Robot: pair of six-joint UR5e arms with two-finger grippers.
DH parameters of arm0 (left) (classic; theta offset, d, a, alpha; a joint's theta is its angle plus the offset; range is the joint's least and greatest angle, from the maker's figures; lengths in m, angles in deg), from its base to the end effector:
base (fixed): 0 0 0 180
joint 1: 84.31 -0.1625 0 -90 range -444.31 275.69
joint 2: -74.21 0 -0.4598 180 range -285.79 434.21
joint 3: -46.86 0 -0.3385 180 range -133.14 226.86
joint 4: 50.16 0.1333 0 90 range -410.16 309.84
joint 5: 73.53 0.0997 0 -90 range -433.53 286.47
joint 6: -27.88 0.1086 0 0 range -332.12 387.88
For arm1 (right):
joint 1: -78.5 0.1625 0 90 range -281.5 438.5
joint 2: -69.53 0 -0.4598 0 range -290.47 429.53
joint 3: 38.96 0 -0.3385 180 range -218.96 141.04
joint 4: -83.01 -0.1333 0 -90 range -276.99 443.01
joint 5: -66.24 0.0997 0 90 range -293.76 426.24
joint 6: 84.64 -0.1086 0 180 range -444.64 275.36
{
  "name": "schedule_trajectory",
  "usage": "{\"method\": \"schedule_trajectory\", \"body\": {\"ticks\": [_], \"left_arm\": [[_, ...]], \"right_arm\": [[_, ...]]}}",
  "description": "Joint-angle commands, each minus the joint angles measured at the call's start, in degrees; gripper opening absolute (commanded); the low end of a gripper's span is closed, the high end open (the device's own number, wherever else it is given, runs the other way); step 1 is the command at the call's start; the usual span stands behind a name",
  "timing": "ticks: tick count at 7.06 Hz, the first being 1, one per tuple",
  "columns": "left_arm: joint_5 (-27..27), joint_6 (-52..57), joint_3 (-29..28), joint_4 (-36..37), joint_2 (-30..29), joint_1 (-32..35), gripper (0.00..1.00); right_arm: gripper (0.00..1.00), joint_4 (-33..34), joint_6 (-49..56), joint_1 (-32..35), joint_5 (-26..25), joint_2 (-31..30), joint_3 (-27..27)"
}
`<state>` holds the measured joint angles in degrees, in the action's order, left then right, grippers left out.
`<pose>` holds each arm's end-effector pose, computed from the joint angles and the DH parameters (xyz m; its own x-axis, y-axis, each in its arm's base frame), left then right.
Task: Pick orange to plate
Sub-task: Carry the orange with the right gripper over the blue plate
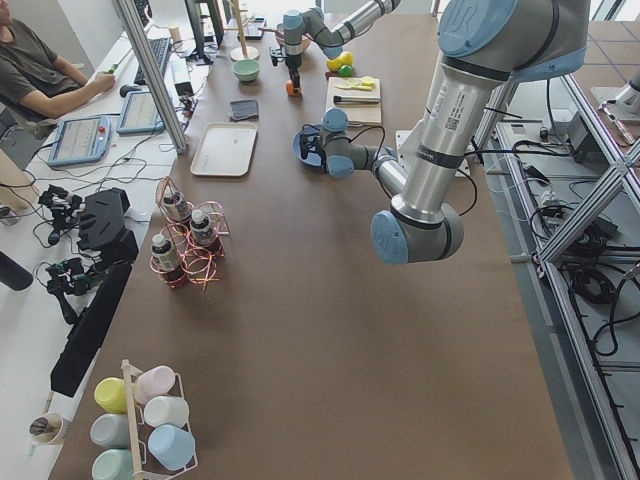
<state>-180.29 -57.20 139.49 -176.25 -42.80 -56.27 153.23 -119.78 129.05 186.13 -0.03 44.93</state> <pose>0.5159 -0.3903 0.3566 0.3802 -0.1094 -0.9184 0.1862 0.9817 -0.0399 -0.3353 -0.5321 0.5316 0.7051 -0.2590 0.6602 0.1471 0.9641 0.2211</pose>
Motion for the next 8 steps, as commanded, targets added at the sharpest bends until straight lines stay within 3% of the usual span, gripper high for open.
{"method": "schedule_trajectory", "body": {"ticks": [1, 2, 4, 6, 8], "left_arm": [[0.15, 0.0, 0.19, 0.06, 0.03, 0.17, 0.71], [0.15, 0.0, 0.71, 0.06, 0.03, 0.52, 0.96], [-2.64, 1.05, 5.87, 0.14, 4.13, 4.63, 0.97], [-6.62, 8.83, 6.25, 0.14, 8.43, 10.0, 0.97], [-6.88, 12.9, 5.9, 0.14, 12.66, 12.3, 0.97]], "right_arm": [[0.0, 0.0, -0.55, 0.52, 0.61, 0.04, 1.44], [0.0, 1.22, -1.85, 1.57, 3.92, 0.3, 4.41], [0.0, 5.52, -16.71, -2.08, 4.84, 6.77, 9.42], [0.0, 5.71, -32.48, -13.22, -4.33, 11.26, 13.13], [0.0, 8.68, -38.23, -22.82, -12.89, 16.01, 12.44]]}}
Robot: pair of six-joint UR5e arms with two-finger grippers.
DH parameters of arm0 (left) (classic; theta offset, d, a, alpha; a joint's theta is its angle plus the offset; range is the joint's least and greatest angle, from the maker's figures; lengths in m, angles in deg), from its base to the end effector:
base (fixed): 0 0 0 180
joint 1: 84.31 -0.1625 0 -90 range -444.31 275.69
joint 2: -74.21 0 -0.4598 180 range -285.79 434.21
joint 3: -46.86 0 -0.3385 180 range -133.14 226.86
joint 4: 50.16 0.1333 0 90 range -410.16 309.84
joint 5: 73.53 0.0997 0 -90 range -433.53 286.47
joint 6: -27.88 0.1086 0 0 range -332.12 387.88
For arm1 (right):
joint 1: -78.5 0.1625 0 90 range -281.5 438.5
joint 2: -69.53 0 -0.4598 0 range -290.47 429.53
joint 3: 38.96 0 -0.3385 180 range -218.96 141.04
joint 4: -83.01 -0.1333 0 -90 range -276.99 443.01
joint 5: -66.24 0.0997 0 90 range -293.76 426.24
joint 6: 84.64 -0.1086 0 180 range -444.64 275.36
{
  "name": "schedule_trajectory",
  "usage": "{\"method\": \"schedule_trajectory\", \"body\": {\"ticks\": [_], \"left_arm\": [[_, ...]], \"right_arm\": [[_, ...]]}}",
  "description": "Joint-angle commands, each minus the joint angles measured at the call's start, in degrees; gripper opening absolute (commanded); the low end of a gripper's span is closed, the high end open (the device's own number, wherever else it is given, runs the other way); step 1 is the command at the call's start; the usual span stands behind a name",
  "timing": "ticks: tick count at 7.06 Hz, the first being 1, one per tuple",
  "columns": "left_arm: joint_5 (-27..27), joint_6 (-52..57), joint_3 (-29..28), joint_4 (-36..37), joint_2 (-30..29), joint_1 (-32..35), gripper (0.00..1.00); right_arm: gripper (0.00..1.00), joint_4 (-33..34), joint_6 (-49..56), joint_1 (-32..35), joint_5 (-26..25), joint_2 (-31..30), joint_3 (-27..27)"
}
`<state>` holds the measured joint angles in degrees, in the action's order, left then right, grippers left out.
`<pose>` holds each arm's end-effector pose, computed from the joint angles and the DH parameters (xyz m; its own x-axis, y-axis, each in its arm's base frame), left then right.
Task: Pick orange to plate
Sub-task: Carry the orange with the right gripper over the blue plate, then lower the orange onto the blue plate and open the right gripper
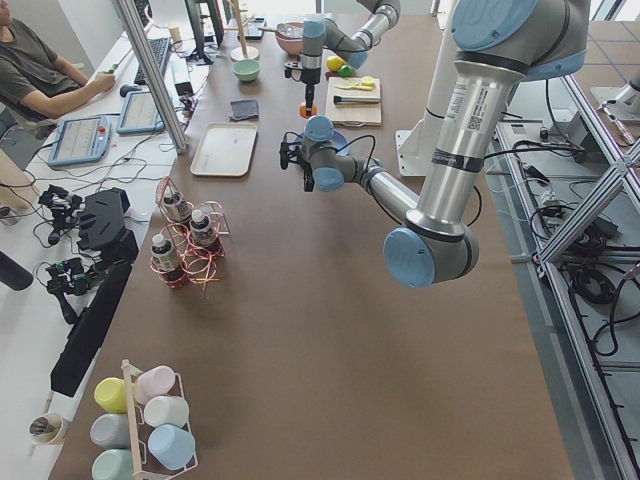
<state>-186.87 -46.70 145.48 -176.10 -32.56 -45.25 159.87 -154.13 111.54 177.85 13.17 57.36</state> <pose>0.3887 -0.4317 0.4180 0.4412 -0.0436 -0.8964 0.1985 0.9788 0.0501 -0.4980 -0.4352 0.3088 0.5625 -0.0227 0.8265 -0.0672 0.9951 0.0731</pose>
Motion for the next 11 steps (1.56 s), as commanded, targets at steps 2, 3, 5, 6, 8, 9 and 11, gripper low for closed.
{"method": "schedule_trajectory", "body": {"ticks": [2, 3, 5, 6, 8, 9, 11], "left_arm": [[-1.53, 5.24, -0.97, -0.09, 3.05, 1.9, 0.97], [-1.54, 5.24, -0.97, -0.01, 2.97, 2.07, 0.97], [-1.54, 5.24, -0.71, -0.1, 3.05, 2.16, 0.97], [-1.54, 5.24, -0.79, -0.1, 3.05, 2.16, 0.97], [-1.45, 5.24, -1.06, -0.1, 2.88, 1.99, 0.97], [-1.53, 5.24, -0.88, -0.01, 2.62, 2.08, 0.97], [-1.71, 5.33, -0.71, -0.01, 2.62, 2.69, 0.97]], "right_arm": [[0.0, 3.2, -4.7, -8.86, -7.89, 5.28, -2.96], [0.0, 2.68, -4.09, -8.95, -7.89, 5.47, -4.98], [0.0, 2.76, -4.34, -8.96, -7.98, 8.43, -7.96], [0.0, 2.76, -4.43, -8.96, -7.98, 10.11, -10.08], [0.69, 2.76, -4.52, -8.52, -7.98, 9.6, -10.19], [1.0, 2.68, -4.26, -8.52, -8.07, 9.51, -10.19], [1.0, 2.5, -3.65, -7.73, -7.72, 9.6, -9.41]]}}
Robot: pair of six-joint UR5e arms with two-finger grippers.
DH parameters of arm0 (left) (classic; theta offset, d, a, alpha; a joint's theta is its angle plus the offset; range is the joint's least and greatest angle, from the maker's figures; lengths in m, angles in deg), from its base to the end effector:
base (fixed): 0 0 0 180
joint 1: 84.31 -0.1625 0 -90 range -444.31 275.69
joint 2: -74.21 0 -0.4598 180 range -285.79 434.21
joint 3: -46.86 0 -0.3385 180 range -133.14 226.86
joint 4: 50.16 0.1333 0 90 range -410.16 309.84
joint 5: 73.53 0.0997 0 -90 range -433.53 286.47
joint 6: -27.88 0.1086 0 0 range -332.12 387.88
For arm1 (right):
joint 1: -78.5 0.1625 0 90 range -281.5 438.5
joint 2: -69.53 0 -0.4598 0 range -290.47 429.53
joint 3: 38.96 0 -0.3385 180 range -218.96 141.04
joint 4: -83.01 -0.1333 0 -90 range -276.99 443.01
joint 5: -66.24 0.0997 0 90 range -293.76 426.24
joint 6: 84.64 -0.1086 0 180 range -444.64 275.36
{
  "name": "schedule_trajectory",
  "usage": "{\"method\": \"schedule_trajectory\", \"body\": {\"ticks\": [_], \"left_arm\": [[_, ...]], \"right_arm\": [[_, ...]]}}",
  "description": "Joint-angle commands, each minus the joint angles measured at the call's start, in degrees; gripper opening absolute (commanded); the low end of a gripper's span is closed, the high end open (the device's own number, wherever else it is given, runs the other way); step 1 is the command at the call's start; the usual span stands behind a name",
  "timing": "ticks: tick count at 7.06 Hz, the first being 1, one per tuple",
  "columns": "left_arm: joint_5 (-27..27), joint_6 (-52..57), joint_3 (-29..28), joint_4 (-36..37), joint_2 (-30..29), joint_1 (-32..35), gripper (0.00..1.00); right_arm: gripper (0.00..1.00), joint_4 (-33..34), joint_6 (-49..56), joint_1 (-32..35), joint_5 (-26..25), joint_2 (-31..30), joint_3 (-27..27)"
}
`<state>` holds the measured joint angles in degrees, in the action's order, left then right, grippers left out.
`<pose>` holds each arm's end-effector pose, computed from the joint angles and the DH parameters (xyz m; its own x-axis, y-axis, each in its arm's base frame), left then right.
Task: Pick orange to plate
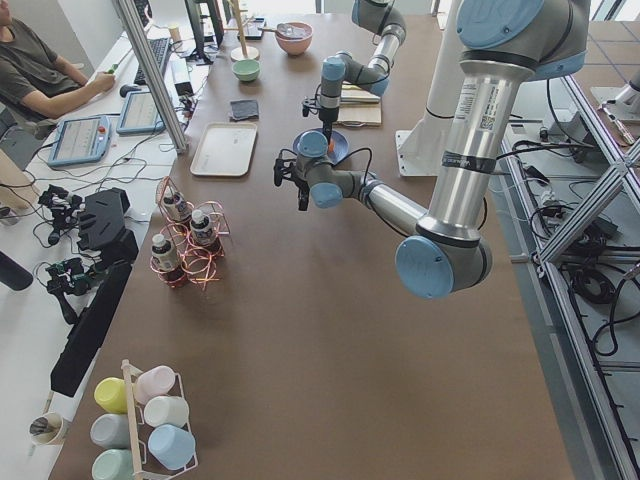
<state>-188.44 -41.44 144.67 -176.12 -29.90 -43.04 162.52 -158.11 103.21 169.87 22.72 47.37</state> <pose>0.3651 -0.4369 0.4500 0.4905 -0.0043 -0.8715 0.1677 0.9818 0.0896 -0.6097 -0.3991 0.2738 0.6286 -0.0151 0.7776 -0.0661 0.9952 0.0728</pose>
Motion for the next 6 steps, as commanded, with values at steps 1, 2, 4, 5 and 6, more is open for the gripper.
{"method": "schedule_trajectory", "body": {"ticks": [1, 2, 4, 5, 6], "left_arm": [[-4.58, 0.85, -0.24, 1.23, 0.13, 4.82, 0.97], [-7.58, 6.08, 0.1, 4.46, 0.31, 9.13, 0.97], [-11.0, 11.29, 0.9, 9.21, 4.16, 16.34, 0.97], [-16.52, 20.28, 0.9, 11.94, 6.7, 24.3, 0.97], [-20.84, 33.68, 0.2, 13.88, 11.16, 30.56, 0.97]], "right_arm": [[1.0, 0.64, 0.34, 3.83, 2.61, -1.25, 3.54], [1.0, 0.65, 1.56, 8.56, 7.59, -5.18, 7.23], [1.0, 4.49, 15.54, 19.45, 15.61, -15.19, 15.14], [1.0, 5.56, 25.55, 25.25, 18.17, -20.55, 16.22], [1.0, 5.57, 38.01, 31.92, 22.89, -25.65, 15.79]]}}
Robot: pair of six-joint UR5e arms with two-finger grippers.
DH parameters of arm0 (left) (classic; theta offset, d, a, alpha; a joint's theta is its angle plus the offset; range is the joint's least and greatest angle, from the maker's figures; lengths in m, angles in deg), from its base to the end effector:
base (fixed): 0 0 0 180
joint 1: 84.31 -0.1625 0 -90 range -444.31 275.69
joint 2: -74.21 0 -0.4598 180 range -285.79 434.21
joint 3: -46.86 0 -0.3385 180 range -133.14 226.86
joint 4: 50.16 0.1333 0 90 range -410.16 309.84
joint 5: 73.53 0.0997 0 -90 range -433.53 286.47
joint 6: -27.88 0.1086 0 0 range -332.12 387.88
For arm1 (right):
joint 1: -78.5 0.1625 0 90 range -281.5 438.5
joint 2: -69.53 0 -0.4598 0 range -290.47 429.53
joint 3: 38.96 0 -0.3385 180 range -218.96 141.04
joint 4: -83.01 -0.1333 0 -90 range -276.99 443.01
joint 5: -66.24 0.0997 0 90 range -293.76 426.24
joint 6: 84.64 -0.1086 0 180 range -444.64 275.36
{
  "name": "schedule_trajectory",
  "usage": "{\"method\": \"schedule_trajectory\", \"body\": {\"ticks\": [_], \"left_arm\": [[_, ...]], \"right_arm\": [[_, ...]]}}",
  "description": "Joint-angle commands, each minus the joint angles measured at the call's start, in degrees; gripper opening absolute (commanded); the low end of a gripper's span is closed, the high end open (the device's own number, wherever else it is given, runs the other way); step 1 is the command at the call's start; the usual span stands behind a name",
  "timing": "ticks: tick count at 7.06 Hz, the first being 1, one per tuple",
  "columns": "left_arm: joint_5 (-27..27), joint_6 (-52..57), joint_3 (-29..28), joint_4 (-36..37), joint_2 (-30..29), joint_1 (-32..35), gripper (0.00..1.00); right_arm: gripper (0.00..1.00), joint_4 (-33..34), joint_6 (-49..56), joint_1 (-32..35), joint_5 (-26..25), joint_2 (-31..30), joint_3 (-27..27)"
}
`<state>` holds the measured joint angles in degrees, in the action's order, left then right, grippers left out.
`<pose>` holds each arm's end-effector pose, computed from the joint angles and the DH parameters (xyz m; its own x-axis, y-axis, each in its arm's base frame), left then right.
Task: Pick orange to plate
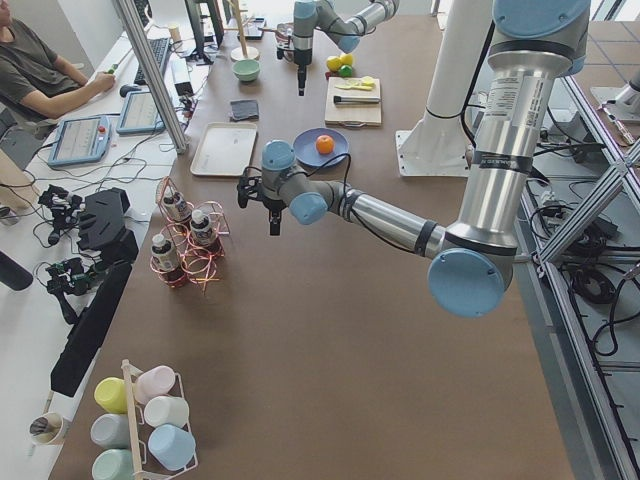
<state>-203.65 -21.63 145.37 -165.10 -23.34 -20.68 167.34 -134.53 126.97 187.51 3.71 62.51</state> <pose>0.1722 -0.4899 0.5219 0.5779 -0.0478 -0.8147 0.1606 0.9854 0.0561 -0.3399 -0.4998 0.3886 0.6467 -0.1004 0.7561 0.0052 0.9919 0.1272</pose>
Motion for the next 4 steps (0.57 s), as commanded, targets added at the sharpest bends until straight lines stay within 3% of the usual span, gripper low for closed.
{"method": "schedule_trajectory", "body": {"ticks": [1, 3, 4], "left_arm": [[-5.84, 23.05, -0.68, 8.27, 6.65, 12.7, 0.97], [-6.02, 40.37, -2.6, 19.62, 7.19, 20.02, 0.97], [-6.11, 45.24, -5.49, 19.32, 9.02, 21.96, 0.97]], "right_arm": [[1.0, 0.92, 22.56, 14.83, 8.52, -12.08, 0.57], [1.0, 2.14, 44.85, 28.9, 13.45, -21.07, -1.62], [1.0, 5.89, 52.71, 33.57, 14.0, -23.54, -2.41]]}}
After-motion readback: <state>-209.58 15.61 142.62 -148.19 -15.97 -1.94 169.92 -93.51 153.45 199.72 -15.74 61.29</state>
